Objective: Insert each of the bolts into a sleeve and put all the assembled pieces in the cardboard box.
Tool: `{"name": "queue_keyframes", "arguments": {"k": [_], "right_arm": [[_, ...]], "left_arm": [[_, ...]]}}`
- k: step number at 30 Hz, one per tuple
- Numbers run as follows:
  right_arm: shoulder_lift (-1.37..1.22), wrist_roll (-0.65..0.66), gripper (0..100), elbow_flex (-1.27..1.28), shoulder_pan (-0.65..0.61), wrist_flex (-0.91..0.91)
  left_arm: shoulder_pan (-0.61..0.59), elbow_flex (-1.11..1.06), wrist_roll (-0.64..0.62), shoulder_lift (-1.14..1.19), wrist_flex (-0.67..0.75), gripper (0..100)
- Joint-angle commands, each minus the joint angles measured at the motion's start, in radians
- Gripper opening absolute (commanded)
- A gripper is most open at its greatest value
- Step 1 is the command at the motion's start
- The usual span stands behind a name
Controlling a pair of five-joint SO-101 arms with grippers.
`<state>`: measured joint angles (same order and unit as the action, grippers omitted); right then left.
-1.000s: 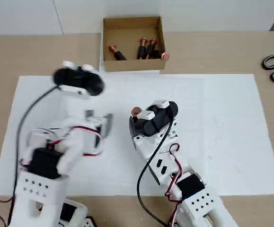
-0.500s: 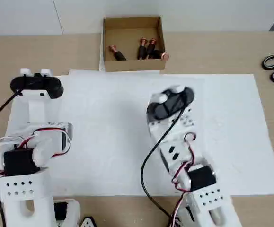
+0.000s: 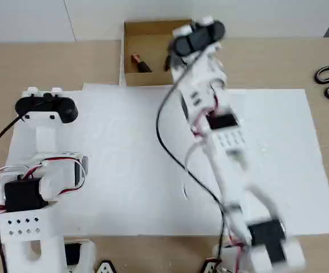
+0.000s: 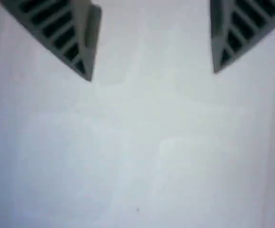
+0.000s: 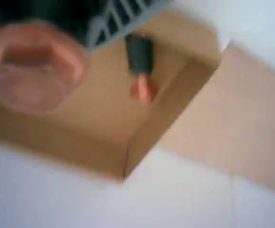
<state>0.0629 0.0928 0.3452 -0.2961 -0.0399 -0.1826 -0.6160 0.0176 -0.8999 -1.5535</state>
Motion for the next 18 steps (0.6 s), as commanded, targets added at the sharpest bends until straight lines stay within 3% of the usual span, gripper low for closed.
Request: {"name": "queue_keyframes", "arguments": {"k": [1,6,11,18], "right_arm": [[-0.291,0.008,0.4,-0.256,0.005,0.236],[-0.673,0.014,0.4,-0.574,0.008,0.369],[-0.969,0.014,0.4,-0.856,0.008,0.352],[-1.092,0.014,1.3,-0.994,0.004,0.274]], "left_arm": [[-0.003,0.045,0.005,-0.018,-0.008,15],[-0.003,0.045,0.005,-0.018,-0.008,15],[-0.003,0.045,0.005,-0.018,-0.008,15],[-0.003,0.045,0.003,-0.017,-0.002,15]]}}
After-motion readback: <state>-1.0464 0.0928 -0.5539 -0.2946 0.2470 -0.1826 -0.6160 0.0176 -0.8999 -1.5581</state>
